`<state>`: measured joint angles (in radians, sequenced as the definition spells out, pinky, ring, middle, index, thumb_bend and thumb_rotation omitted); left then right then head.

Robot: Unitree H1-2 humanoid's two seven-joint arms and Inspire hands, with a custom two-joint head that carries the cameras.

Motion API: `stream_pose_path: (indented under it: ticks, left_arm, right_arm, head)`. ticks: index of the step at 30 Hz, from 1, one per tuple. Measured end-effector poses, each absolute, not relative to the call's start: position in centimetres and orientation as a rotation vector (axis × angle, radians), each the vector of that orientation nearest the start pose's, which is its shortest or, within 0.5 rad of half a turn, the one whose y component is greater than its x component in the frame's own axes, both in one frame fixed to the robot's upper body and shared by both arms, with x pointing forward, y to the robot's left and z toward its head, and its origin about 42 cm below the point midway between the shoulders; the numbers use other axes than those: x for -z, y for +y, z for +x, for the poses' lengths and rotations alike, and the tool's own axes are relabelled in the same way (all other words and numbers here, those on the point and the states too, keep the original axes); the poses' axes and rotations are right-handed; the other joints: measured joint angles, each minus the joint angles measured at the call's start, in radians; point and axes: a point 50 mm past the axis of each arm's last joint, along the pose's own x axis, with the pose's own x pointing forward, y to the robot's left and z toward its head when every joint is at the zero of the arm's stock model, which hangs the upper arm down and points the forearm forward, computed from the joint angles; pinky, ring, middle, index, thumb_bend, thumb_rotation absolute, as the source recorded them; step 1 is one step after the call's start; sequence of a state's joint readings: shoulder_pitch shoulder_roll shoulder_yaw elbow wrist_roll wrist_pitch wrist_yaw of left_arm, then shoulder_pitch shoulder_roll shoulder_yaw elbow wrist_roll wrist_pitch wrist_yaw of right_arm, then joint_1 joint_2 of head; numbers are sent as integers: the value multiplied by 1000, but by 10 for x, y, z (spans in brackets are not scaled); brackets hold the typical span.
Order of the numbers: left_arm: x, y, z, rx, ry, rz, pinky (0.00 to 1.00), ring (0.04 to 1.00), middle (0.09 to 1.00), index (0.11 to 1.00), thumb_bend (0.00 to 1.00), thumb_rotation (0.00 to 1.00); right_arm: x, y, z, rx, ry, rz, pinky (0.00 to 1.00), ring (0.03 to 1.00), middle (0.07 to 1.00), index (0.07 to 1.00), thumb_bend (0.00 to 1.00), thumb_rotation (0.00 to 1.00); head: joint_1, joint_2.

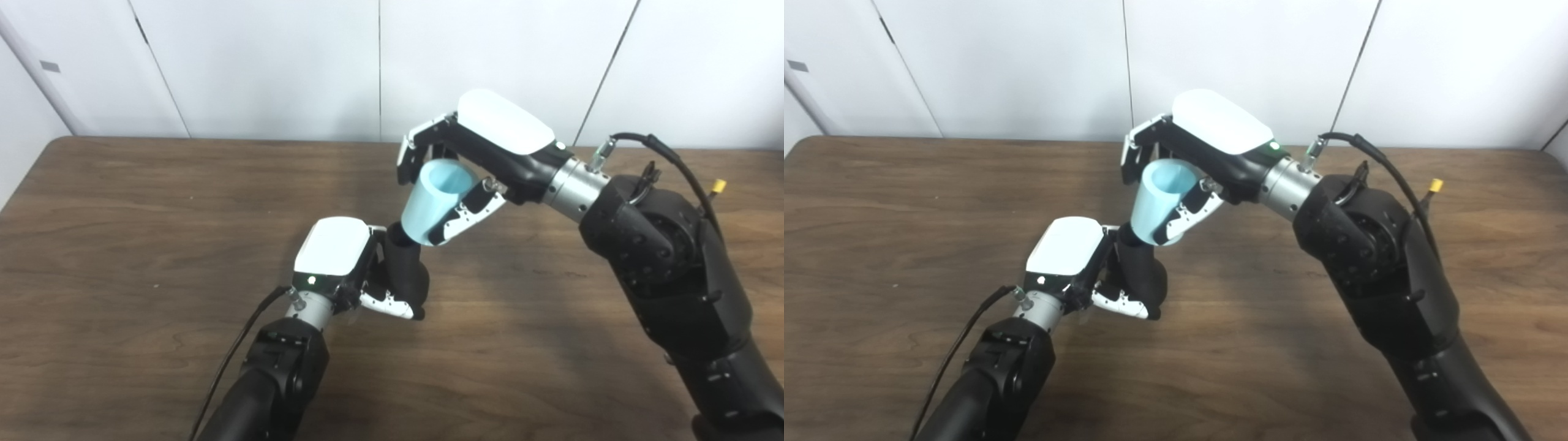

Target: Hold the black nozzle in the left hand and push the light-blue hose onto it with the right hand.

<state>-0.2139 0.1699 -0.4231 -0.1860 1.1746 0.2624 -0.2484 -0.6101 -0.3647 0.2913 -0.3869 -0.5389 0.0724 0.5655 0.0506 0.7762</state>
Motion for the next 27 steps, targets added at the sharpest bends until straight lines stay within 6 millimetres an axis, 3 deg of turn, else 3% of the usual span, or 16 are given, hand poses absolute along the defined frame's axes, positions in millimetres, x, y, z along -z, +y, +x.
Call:
stream_pose_path:
  ticks: [27]
  left_arm:
    - [-174,143,317,254,-210,1341,401,495,476,488,524,0]
  right_arm:
    - [-334,-143,366,-640,-703,-1101,292,346,480,534,511,0]
  head:
    - [0,9]
